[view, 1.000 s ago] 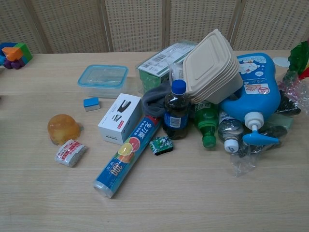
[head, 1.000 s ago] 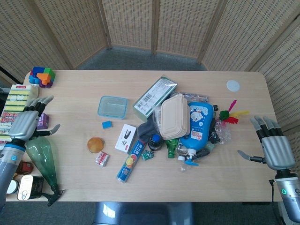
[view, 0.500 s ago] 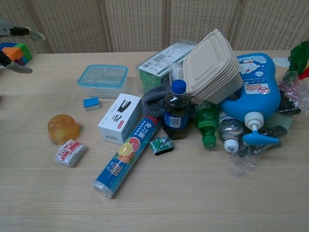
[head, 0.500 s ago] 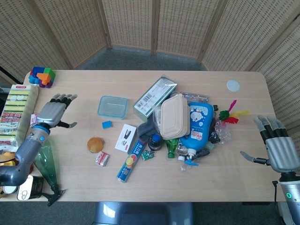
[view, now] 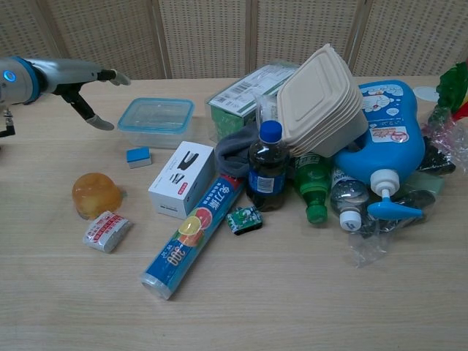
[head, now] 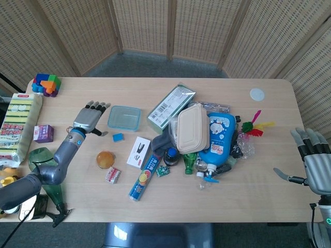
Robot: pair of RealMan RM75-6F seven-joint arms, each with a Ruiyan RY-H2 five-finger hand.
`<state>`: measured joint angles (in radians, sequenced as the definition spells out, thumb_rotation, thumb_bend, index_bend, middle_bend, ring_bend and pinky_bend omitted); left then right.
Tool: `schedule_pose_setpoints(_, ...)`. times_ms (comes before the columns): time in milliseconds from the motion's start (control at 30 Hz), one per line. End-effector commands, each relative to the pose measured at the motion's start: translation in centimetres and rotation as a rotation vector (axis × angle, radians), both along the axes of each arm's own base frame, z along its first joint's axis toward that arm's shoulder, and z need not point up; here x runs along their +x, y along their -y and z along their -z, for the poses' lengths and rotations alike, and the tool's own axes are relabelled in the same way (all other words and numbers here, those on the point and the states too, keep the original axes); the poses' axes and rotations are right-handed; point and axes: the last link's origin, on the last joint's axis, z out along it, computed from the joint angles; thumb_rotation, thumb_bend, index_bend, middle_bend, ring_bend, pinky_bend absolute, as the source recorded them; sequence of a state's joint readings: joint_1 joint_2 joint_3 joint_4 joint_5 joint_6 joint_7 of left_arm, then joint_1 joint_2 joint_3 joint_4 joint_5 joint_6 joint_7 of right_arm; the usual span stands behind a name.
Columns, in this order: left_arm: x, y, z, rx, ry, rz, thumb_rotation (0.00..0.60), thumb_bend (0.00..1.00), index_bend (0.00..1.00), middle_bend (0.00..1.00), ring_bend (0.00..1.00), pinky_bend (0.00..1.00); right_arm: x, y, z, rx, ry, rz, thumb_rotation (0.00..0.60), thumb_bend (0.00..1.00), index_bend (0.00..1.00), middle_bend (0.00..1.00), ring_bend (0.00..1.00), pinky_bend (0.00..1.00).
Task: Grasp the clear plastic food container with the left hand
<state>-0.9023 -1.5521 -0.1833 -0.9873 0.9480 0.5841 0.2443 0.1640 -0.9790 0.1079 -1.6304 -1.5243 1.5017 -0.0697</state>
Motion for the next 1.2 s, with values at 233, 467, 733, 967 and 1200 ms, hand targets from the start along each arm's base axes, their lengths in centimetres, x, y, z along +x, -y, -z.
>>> schedule_pose_setpoints(233, 1.7, -1.5, 3.2, -0.034, -0.011, 0.014, 0.46, 0.2, 0.0, 0.0, 0.0, 0.0, 0.1, -0.5, -0.8, -0.017, 0.0, 0.001, 0.264, 0.18, 0.0, 0.03, 0.0, 0.0)
schedule_pose_setpoints(467, 2.7, -2.5, 4.5, -0.029, -0.025, 0.027, 0.46, 0.2, 0.0, 0.0, 0.0, 0.0, 0.0, -0.9, -1.1, -0.022, 0.005, 0.007, 0.267, 0.18, 0.0, 0.03, 0.0, 0.0)
schedule_pose_setpoints(733, 3.5, -3.5, 5.7, -0.04, -0.051, 0.027, 0.458, 0.2, 0.0, 0.0, 0.0, 0.0, -0.1, -1.3, -1.6, -0.031, 0.014, 0.014, 0.265, 0.18, 0.0, 0.03, 0.0, 0.0)
schedule_pose_setpoints(967, 4.5, -4.3, 6.9, -0.059, -0.066, 0.015, 0.46, 0.2, 0.0, 0.0, 0.0, 0.0, -0.1, -1.7, -1.9, -0.042, 0.009, 0.026, 0.268, 0.18, 0.0, 0.03, 0.0, 0.0)
schedule_pose_setpoints(1200, 5.3, -4.4, 7.8, -0.056, -0.041, 0.019, 0.505, 0.21, 0.0, 0.0, 0.0, 0.0, -0.3, -2.1, -2.1, -0.052, 0.006, 0.042, 0.267, 0.18, 0.0, 0.03, 0.0, 0.0)
